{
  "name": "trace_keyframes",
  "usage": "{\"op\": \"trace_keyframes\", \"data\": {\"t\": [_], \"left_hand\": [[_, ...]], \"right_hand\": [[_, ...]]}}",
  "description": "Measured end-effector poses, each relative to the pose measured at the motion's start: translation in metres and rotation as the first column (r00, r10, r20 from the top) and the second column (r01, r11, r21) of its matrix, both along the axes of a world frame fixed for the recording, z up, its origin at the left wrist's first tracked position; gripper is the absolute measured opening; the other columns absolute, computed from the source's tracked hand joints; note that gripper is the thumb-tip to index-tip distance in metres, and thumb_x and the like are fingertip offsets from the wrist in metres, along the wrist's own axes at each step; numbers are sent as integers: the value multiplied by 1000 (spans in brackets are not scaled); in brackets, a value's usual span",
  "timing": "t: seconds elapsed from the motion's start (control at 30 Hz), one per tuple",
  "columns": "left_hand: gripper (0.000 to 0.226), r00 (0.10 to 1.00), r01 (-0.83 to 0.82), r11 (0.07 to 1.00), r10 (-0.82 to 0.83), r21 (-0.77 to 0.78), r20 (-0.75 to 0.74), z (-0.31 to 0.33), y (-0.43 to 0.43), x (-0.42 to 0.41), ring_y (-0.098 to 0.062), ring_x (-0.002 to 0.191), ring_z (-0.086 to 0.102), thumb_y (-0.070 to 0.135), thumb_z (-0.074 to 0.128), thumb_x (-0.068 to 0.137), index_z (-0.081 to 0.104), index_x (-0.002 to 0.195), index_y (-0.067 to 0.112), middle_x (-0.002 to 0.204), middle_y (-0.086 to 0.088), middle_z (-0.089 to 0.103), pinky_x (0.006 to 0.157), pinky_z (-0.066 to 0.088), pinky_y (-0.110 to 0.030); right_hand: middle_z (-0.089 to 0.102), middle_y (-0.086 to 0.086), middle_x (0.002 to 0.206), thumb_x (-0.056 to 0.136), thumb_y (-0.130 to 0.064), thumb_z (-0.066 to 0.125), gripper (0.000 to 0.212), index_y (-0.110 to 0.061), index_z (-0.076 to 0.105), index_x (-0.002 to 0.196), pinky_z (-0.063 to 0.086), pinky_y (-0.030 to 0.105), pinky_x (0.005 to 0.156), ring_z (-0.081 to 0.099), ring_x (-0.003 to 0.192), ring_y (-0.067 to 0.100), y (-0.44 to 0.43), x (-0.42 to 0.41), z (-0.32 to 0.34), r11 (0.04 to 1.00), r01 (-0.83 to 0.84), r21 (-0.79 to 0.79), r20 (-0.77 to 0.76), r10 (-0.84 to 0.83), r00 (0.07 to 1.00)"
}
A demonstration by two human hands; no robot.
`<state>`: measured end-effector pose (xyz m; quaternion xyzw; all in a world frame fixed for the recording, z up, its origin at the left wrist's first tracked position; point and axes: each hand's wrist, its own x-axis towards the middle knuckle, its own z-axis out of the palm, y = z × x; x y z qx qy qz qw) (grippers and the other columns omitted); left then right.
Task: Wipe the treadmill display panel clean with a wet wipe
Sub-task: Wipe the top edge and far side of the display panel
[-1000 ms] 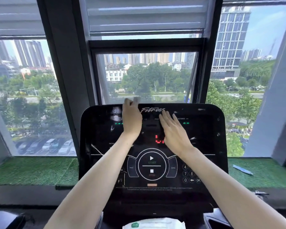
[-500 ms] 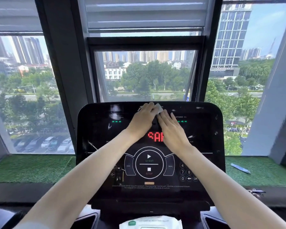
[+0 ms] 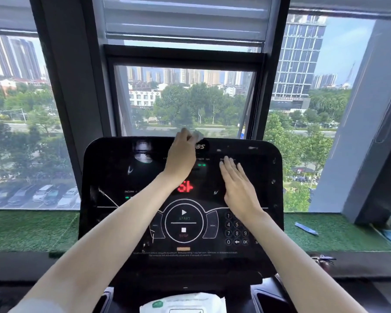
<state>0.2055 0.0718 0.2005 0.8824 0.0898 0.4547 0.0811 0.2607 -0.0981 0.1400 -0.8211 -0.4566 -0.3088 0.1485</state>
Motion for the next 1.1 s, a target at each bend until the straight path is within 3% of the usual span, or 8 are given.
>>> {"op": "trace_keyframes", "data": {"t": [0.1,0.23,0.37,0.53,0.67,0.83,0.93,1.1], "left_hand": [[45,973,184,938,-131,293,-192,-8,-7,-1,-21,103,42,-6,48,86,46,130,6,108,-9,46,73,47,-33],[52,996,-83,995,84,-56,19,5,-7,0,-20,100,43,-13,44,83,47,131,7,109,-10,45,75,41,-26],[51,976,185,943,-144,277,-164,-10,-31,3,-28,103,45,-16,50,78,49,126,2,113,-14,49,68,46,-32],[48,999,-41,999,40,-14,-22,2,-18,13,-18,96,41,-11,46,85,48,129,9,103,-6,43,69,36,-22],[48,956,226,914,-140,338,-259,-1,-25,9,-22,102,41,-11,48,84,46,130,3,113,-10,46,75,48,-34],[50,987,50,977,-16,209,-158,12,-18,9,-22,101,43,-12,46,85,46,131,6,111,-11,46,76,47,-33],[50,963,152,880,-30,450,-266,8,-17,3,-28,106,45,-12,50,82,46,130,1,114,-14,49,74,48,-35],[49,965,187,684,7,705,-264,15,7,-12,-26,82,57,-10,72,64,60,111,-3,90,-11,58,61,50,-30]], "right_hand": [[30,23,147,63,13,63,82,5,33,139,18,41,115,27,138,31,0,0,1,1000,10,-18,14,-10,1000],[29,22,148,66,13,60,79,5,32,139,16,40,115,25,139,31,1,1,0,1000,-7,0,-1,7,1000],[30,24,147,66,14,59,77,7,34,138,17,41,115,25,138,32,2,2,-2,1000,-2,4,-4,2,1000],[23,19,151,69,11,60,80,3,28,142,12,38,117,19,141,28,-4,3,4,999,-28,-29,29,29,999],[27,22,149,66,10,62,80,5,32,140,14,39,116,22,140,29,-4,2,4,999,-17,-43,10,18,1000],[19,20,152,71,10,57,79,3,25,143,9,36,117,16,142,28,-5,1,4,999,-23,-29,31,24,999],[17,19,153,73,10,53,77,3,23,143,4,33,116,13,143,27,-5,2,3,999,-48,-1,19,48,999],[21,20,152,71,14,50,76,4,27,142,9,35,117,16,142,28,-5,4,2,997,-64,38,14,64,998]]}}
